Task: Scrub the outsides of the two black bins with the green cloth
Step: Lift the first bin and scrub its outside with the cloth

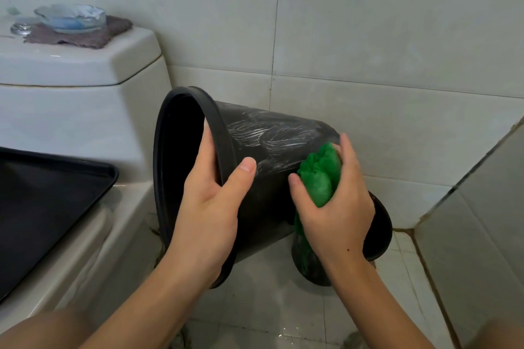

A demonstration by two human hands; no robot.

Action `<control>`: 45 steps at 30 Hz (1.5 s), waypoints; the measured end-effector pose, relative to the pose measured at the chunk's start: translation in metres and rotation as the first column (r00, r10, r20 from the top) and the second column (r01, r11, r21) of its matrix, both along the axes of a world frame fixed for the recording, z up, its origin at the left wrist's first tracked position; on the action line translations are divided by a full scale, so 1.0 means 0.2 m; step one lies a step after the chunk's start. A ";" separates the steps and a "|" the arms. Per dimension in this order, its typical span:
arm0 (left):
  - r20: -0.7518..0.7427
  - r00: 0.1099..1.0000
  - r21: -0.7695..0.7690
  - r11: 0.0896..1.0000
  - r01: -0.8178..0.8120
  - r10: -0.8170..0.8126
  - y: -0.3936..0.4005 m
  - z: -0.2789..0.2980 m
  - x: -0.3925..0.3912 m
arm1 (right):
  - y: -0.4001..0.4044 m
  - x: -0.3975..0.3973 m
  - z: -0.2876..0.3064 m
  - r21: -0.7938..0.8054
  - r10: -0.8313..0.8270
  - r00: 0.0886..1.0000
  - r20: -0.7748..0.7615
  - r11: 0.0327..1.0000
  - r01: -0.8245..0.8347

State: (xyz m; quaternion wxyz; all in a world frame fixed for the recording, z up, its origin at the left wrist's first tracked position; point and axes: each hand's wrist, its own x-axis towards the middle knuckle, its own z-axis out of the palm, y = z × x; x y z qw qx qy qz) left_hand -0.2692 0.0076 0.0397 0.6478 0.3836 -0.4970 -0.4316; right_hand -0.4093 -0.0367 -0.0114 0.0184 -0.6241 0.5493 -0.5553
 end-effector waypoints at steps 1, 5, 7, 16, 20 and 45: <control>0.007 1.000 -0.007 1.000 -0.003 0.003 -0.01 -0.01 -0.01 | 0.02 0.04 0.01 -0.066 0.018 1.000 -0.022 0.998 -0.019; -0.025 1.000 0.013 1.000 -0.011 0.012 -0.02 -0.01 -0.01 | 0.13 0.17 0.02 -0.342 0.158 0.967 -0.200 0.914 -0.220; -0.041 0.999 0.032 0.999 0.003 -0.001 -0.01 0.00 0.02 | 0.11 0.14 0.04 -0.386 0.182 0.940 -0.289 0.876 -0.288; -0.017 0.999 -0.030 0.999 0.040 -0.040 0.04 0.03 0.06 | -0.09 -0.13 -0.07 -0.064 -0.018 0.992 0.128 0.998 0.026; -0.009 0.999 -0.030 0.999 0.045 -0.045 0.02 0.00 0.02 | 0.04 0.02 -0.04 -0.255 0.116 0.993 0.037 0.962 -0.102; -0.023 0.999 -0.015 0.999 0.046 -0.046 0.05 0.06 0.09 | -0.09 -0.23 0.01 0.071 -0.125 0.919 0.373 0.992 0.106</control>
